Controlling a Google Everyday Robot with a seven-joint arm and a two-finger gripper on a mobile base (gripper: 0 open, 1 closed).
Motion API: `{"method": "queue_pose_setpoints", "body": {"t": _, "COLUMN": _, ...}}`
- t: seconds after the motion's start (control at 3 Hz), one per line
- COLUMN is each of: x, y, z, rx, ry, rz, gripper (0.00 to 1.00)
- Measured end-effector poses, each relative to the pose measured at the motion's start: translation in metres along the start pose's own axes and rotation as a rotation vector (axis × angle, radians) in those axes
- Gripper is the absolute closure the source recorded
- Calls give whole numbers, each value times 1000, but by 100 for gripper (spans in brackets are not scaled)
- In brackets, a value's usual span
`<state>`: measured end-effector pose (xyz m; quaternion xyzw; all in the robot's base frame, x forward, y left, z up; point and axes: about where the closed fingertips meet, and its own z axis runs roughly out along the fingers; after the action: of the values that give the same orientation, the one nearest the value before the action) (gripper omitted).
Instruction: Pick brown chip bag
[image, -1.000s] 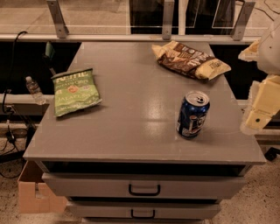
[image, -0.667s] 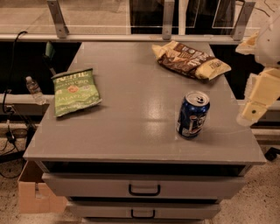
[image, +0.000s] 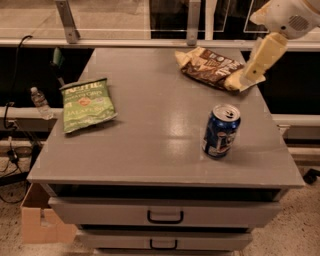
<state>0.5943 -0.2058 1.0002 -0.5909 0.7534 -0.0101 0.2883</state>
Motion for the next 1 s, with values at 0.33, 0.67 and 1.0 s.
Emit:
{"method": "queue_pose_setpoints", "body": {"t": 0.33, "x": -7, "y": -50, "z": 32, "rx": 19, "ry": -95, "rz": 52, "gripper": 0}}
{"method": "queue_pose_setpoints", "body": {"t": 0.67, "x": -11, "y": -69, "z": 26, "rx": 55, "ry": -126, "rz": 55, "gripper": 0}}
{"method": "queue_pose_setpoints", "body": {"t": 1.0, "x": -11, "y": -69, "z": 25, "rx": 56, "ry": -126, "rz": 55, "gripper": 0}}
